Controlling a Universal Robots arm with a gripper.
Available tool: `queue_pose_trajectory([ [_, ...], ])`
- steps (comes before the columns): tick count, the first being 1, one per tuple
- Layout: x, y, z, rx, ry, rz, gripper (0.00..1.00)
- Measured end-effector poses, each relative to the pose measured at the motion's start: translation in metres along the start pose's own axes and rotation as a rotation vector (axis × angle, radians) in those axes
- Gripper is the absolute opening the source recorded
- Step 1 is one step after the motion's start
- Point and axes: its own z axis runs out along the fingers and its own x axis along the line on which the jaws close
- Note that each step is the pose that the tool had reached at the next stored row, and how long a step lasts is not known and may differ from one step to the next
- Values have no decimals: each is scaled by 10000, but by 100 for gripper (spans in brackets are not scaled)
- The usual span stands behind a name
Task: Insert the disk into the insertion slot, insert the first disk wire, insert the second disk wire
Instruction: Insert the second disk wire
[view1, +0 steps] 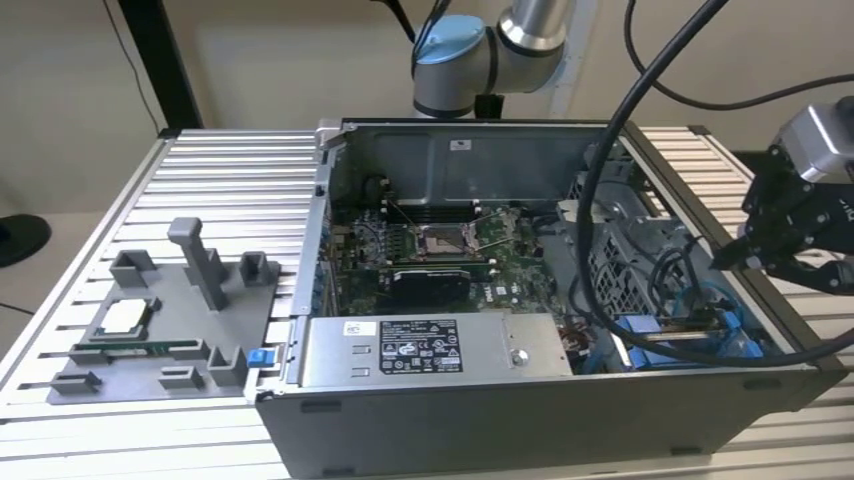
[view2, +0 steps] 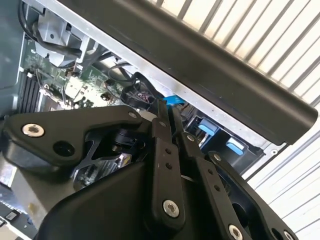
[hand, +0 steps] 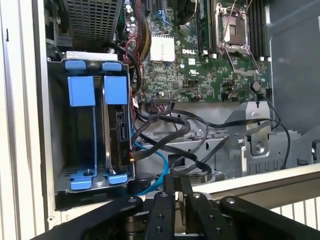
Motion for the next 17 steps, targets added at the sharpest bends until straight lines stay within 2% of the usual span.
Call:
queue_pose_trajectory([
  [3, -8, 22, -28, 1, -4, 2, 0],
  [7, -62, 88, -188, 1, -3, 1, 0],
  [10, -89, 146, -271, 0, -3, 0, 0],
  [13, -103, 215, -320, 1, -4, 0, 0],
  [17, -97, 332, -347, 1, 0, 2, 0],
])
